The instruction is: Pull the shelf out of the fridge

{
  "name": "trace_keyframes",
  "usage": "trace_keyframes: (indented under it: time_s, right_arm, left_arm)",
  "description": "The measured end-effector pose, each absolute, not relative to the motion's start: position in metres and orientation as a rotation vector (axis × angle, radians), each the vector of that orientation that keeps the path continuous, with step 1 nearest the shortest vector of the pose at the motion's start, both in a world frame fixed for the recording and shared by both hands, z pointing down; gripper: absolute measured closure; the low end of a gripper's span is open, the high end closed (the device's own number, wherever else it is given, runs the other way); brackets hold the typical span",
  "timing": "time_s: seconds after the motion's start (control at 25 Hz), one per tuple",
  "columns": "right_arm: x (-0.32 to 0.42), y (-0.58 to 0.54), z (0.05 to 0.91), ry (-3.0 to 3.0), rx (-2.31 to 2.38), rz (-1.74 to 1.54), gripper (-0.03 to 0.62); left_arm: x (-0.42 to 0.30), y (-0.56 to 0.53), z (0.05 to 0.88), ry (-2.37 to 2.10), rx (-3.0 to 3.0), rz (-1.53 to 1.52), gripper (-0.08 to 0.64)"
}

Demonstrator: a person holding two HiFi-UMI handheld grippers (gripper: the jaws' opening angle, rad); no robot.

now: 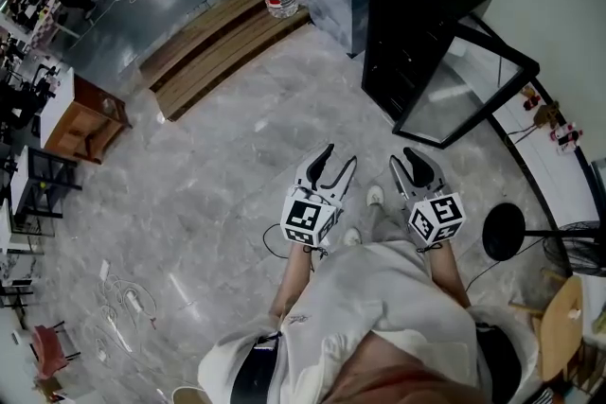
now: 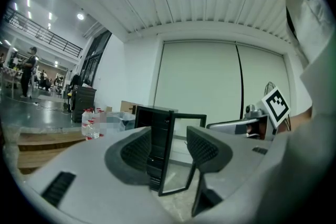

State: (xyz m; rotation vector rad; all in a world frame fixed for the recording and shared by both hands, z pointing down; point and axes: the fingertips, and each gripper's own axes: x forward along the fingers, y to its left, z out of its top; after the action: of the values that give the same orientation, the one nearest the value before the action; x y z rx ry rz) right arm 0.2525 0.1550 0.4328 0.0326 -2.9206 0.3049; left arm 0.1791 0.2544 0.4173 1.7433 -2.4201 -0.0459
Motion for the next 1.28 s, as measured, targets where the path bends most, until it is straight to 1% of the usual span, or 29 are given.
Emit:
trace_keyframes:
  time_s: [0.68, 1.28]
  right_arm:
    - [0.163, 0.059, 0.431, -2.947, -0.046, 0.328, 0.449]
    - [0.117, -0.016, 0.441, -2.927, -0.168, 0.392, 0.449]
  left_arm:
    - [0.098, 0.162, 0.411, -2.476, 1.689, -0.011, 0.343]
    - [0.062, 0.094, 0.412, -2.521, 1.575, 0.029, 0.345]
